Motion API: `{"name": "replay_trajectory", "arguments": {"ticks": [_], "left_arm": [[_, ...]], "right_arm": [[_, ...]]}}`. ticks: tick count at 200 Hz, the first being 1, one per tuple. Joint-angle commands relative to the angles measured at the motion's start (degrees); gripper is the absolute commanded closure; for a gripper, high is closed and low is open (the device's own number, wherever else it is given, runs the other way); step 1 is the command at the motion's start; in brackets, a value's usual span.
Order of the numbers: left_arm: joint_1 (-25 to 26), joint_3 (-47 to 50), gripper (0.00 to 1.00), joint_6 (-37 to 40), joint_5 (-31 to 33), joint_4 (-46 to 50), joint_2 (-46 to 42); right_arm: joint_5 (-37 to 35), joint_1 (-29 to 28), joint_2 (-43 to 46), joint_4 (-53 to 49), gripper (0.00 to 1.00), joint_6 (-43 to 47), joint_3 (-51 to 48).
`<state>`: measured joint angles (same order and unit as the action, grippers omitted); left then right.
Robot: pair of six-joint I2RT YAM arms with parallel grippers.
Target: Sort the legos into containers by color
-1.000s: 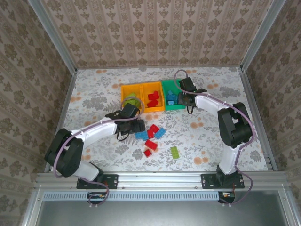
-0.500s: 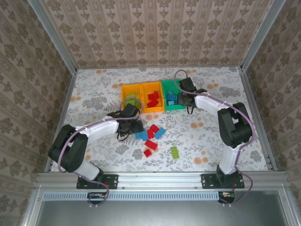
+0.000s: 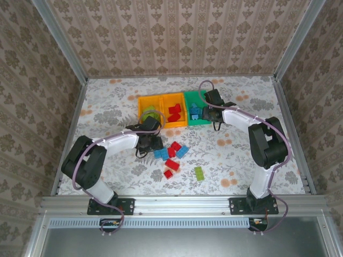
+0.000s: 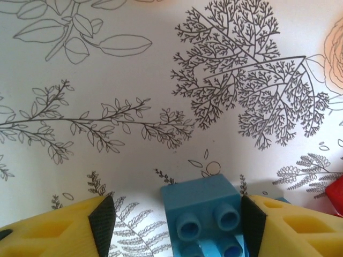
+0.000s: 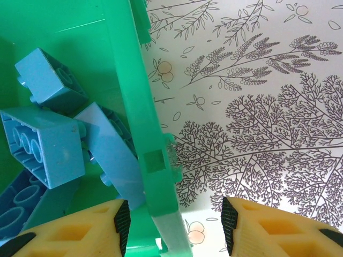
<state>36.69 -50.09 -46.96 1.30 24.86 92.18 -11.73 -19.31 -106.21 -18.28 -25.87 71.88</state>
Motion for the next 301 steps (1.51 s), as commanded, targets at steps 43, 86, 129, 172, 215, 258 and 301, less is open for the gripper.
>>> {"name": "replay_trajectory", "arguments": {"ticks": [43,86,129,172,215,258,301], "left_arm": [[-1.61,-2.47,0.52,0.76,0.75,2.62,1.64],[-2.32,-3.74,0.63,1.95,0.6,3.33,2.73],[-2.5,-5.51,0.68,3.88,1.92,4.69,3.05],[-2.94,-9.47,0.69,6.88,2.38,6.62,5.38],[-3.29,-13.91,0.65,11.35,1.96,9.43,9.45],[-3.38,-14.65,0.54,12.6,0.1,11.17,11.25],[-2.75,-14.22,0.41,10.0,0.09,13.77,8.37]], "right_arm": [[0.43,0.04,3.65,-0.16,0.48,-0.59,-1.8],[0.48,0.03,3.23,-0.01,0.48,-1.2,-2.79],[0.65,0.05,3.45,-0.6,0.48,-1.4,-2.73],[0.39,0.0,3.65,-1.25,0.48,-2.14,-3.01],[0.39,0.13,3.34,-1.83,0.48,-2.77,-2.88],[0.4,0.2,3.33,-2.81,0.48,-2.96,-2.09],[1.24,0.22,3.34,-3.07,0.47,-3.22,-2.09]]}}
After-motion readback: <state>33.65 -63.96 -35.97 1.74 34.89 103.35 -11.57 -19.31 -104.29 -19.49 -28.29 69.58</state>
